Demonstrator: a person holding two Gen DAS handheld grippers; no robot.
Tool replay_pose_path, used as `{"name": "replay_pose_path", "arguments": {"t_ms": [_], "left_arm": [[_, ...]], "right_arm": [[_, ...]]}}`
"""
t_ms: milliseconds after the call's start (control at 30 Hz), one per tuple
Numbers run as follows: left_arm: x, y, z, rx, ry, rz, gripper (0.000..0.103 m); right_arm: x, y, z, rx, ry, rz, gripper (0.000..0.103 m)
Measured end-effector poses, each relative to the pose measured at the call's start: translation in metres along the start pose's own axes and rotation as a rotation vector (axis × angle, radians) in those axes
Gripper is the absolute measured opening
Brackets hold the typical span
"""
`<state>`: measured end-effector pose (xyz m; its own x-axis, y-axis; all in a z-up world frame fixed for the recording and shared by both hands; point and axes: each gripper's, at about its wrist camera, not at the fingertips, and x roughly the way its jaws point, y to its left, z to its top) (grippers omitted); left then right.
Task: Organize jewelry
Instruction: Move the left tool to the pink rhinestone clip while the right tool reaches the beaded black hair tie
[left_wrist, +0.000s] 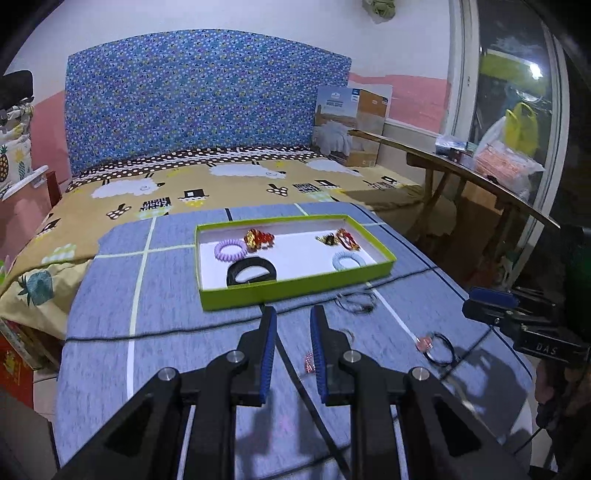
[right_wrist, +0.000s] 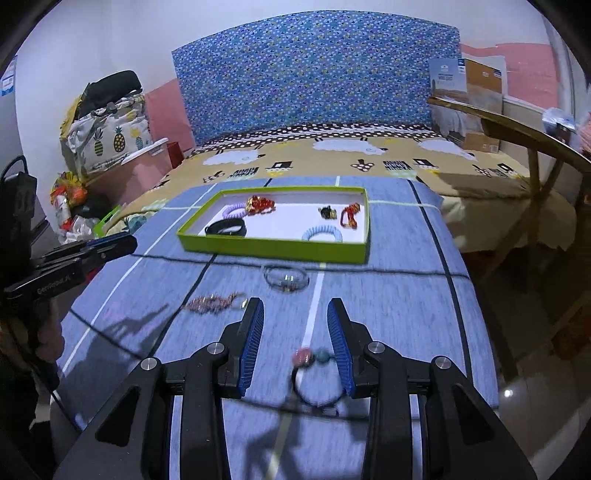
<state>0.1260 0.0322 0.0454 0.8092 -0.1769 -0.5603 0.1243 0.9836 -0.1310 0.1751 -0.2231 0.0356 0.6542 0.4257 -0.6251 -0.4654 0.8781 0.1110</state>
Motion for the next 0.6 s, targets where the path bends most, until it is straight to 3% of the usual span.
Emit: {"name": "replay_pose_path", "arguments": {"t_ms": [300,600], "left_arm": [[-0.015,-0.013,-0.028,0.017,0.024,-0.012,0.02],[-0.013,-0.018,-0.038,0.01,0.05,-0.028,0.02]], "right_arm": [[-0.022,0.003,-0.032,0.006,0.01,-0.02,0.037],[-0.02,-0.001,-0.037,0.036,0.019,-0.02,0.037]]}}
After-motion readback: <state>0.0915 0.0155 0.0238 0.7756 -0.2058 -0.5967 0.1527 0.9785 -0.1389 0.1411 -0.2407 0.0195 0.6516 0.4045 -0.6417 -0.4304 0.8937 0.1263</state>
